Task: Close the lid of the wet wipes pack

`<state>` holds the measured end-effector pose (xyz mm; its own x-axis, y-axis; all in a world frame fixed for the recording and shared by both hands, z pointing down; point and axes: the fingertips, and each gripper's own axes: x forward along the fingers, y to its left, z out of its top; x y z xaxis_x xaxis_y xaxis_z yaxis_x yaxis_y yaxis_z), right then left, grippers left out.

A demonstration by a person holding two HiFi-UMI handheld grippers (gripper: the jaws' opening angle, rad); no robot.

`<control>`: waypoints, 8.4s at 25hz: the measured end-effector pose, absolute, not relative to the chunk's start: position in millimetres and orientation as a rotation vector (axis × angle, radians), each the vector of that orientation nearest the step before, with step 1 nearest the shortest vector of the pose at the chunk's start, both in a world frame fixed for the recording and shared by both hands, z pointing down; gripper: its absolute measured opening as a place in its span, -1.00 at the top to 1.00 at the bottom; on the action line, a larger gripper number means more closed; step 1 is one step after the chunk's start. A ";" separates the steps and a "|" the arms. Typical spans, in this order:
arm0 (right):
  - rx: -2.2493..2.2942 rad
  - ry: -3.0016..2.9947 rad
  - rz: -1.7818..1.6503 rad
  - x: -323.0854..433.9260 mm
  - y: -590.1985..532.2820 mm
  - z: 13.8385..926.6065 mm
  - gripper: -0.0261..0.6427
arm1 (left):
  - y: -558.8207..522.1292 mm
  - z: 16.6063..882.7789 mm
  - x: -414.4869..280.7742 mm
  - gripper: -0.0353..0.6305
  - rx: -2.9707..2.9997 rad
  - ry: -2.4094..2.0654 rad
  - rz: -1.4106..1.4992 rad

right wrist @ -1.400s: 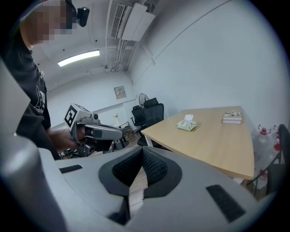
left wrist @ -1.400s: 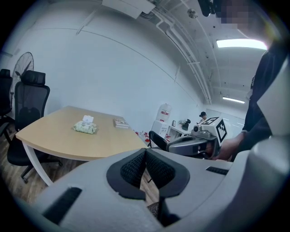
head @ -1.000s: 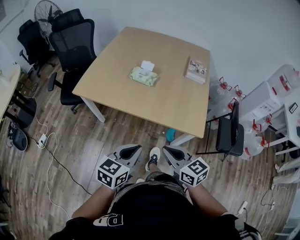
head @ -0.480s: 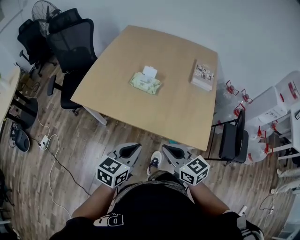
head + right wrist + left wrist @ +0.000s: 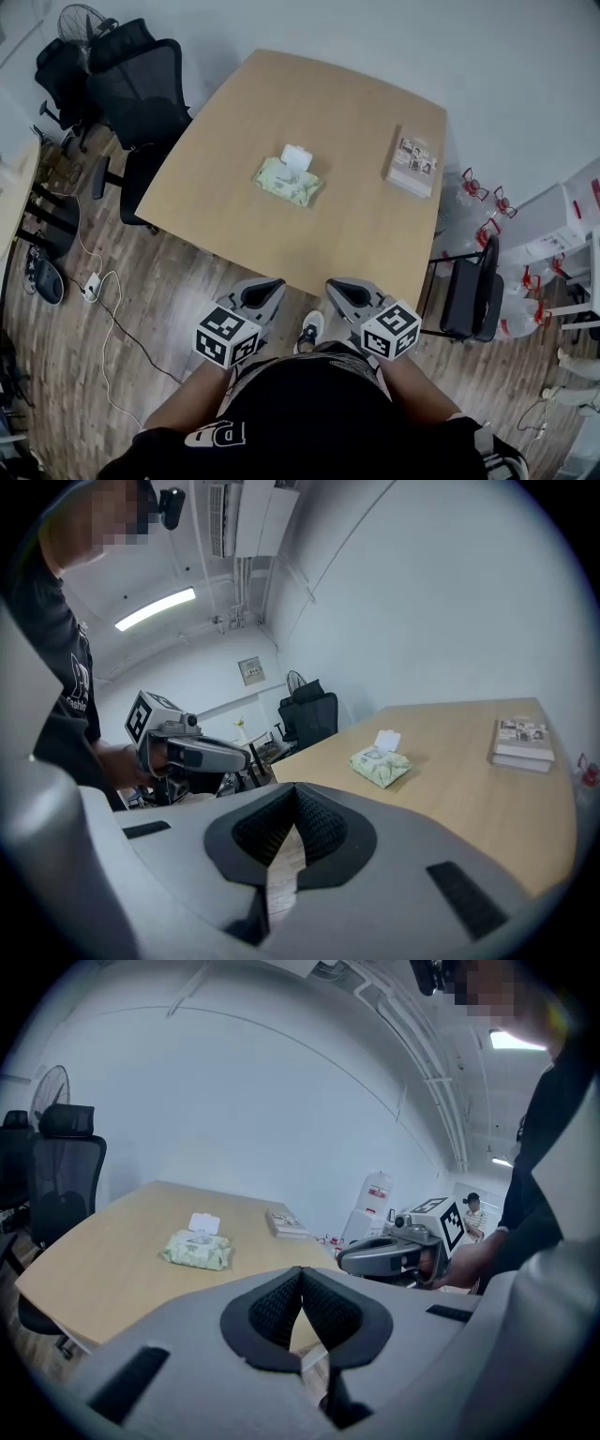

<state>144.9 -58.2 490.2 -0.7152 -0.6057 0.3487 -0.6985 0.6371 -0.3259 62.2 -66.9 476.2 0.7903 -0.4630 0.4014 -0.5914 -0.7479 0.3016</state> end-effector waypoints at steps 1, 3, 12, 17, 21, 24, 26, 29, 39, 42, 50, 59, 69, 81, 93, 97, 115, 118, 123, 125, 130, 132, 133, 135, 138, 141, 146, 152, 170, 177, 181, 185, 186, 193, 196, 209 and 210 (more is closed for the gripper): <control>1.063 -2.655 0.661 147.7 -66.7 490.2 0.90 | -75.2 475.4 66.2 0.84 2.565 -0.798 0.427; 1.043 -2.666 0.658 152.2 -82.5 489.4 0.90 | -91.8 473.4 72.4 0.84 2.564 -0.811 0.429; 1.014 -2.689 0.656 169.6 -132.1 493.2 0.90 | -138.7 473.0 89.9 0.84 2.554 -0.857 0.440; 1.018 -2.694 0.660 170.1 -147.2 491.4 0.90 | -151.1 470.4 94.8 0.84 2.556 -0.847 0.442; 1.032 -2.686 0.667 166.5 -154.7 494.6 0.90 | -159.7 476.1 87.6 0.84 2.546 -0.842 0.447; 1.056 -2.670 0.670 163.2 -162.0 497.1 0.90 | -169.6 481.4 82.8 0.84 2.545 -0.815 0.450; 1.083 -2.656 0.671 160.2 -169.8 498.3 0.90 | -179.1 483.3 79.0 0.84 2.553 -0.790 0.452; 1.141 -2.631 0.674 151.7 -185.9 498.7 0.90 | -196.5 485.8 69.8 0.84 2.573 -0.736 0.472; 1.299 -2.542 0.636 110.7 -240.1 498.5 0.90 | -261.6 489.9 24.6 0.84 2.622 -0.608 0.526; 1.340 -2.495 0.614 103.8 -253.5 502.5 0.90 | -278.8 492.7 13.9 0.84 2.630 -0.570 0.521; 1.499 -2.380 0.565 100.3 -288.1 507.8 0.90 | -307.6 500.7 -2.8 0.84 2.660 -0.435 0.536; 1.541 -2.269 0.528 99.0 -337.2 521.9 0.90 | -328.7 503.8 -18.8 0.84 2.671 -0.355 0.550; 1.438 -2.160 0.462 116.0 -388.5 546.8 0.89 | -334.7 508.2 -32.2 0.84 2.624 -0.436 0.501; 1.261 -2.040 0.368 129.6 -449.7 592.2 0.72 | -338.7 523.3 -62.8 0.84 2.537 -0.578 0.499; 1.085 -1.932 0.224 126.6 -472.1 613.1 0.70 | -352.0 528.7 -87.9 0.84 2.491 -0.646 0.487; 1.078 -1.928 0.291 128.0 -467.7 622.6 0.69 | -349.1 529.3 -89.8 0.84 2.491 -0.638 0.489; 1.041 -1.936 0.259 109.4 -449.4 601.4 0.78 | -349.6 527.1 -91.5 0.84 2.522 -0.596 0.466; 1.030 -1.924 0.229 104.5 -443.6 598.4 0.80 | -349.8 525.5 -90.6 0.84 2.534 -0.582 0.459; 1.031 -1.914 0.227 101.6 -434.4 596.8 0.83 | -349.6 520.4 -86.5 0.84 2.552 -0.558 0.455; 1.029 -1.909 0.223 100.8 -430.8 596.1 0.83 | -349.3 518.8 -85.6 0.84 2.557 -0.552 0.453; 1.033 -1.906 0.218 95.9 -423.4 596.7 0.84 | -347.7 518.0 -85.8 0.84 2.562 -0.548 0.443; 1.037 -1.908 0.223 92.5 -419.8 597.2 0.84 | -346.1 518.6 -86.9 0.84 2.563 -0.543 0.441; 1.037 -1.908 0.227 90.9 -417.8 598.0 0.84 | -345.6 518.9 -87.3 0.84 2.562 -0.541 0.441; 1.028 -1.910 0.229 88.0 -413.6 599.8 0.84 | -345.1 519.3 -87.7 0.84 2.560 -0.539 0.438; 1.012 -1.911 0.228 84.1 -407.2 603.0 0.84 | -344.7 520.1 -88.8 0.84 2.557 -0.539 0.433; 1.005 -1.909 0.236 79.8 -401.3 606.4 0.84 | -345.2 521.3 -91.7 0.84 2.553 -0.537 0.436; 0.995 -1.903 0.235 74.9 -394.1 613.3 0.83 | -347.3 522.8 -92.6 0.84 2.551 -0.535 0.433; 0.989 -1.900 0.241 71.0 -388.3 619.6 0.83 | -348.9 523.0 -92.7 0.84 2.556 -0.523 0.433; 0.925 -1.889 0.276 60.6 -372.7 649.3 0.83 | -352.7 531.1 -93.2 0.84 2.517 -0.530 0.437; 0.924 -1.882 0.285 59.5 -370.7 656.0 0.85 | -350.0 531.8 -94.5 0.84 2.518 -0.533 0.440; 0.921 -1.874 0.310 59.2 -371.2 661.4 0.85 | -349.9 532.4 -95.9 0.84 2.517 -0.533 0.445; 0.905 -1.865 0.311 59.4 -370.6 664.7 0.84 | -349.9 533.2 -96.8 0.84 2.514 -0.536 0.449; 0.895 -1.861 0.304 59.4 -370.3 665.4 0.84 | -350.1 533.4 -97.0 0.84 2.514 -0.537 0.449; 0.848 -1.840 0.286 57.7 -370.0 669.7 0.84 | -349.0 535.1 -97.1 0.84 2.512 -0.528 0.453; 0.849 -1.849 0.307 57.5 -370.1 671.1 0.85 | -348.2 536.3 -98.0 0.84 2.510 -0.527 0.452; 0.806 -1.832 0.446 59.5 -374.5 675.0 0.88 | -346.8 537.8 -101.4 0.84 2.506 -0.509 0.454; 0.811 -1.828 0.441 59.7 -374.2 675.0 0.88 | -346.5 537.0 -102.4 0.84 2.508 -0.507 0.453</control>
<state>59.7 -374.2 675.0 -0.2305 -0.3243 0.9174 -0.7073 0.7033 0.0710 -102.4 -346.5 537.0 0.8730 -0.2595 0.4129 -0.4396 -0.7854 0.4358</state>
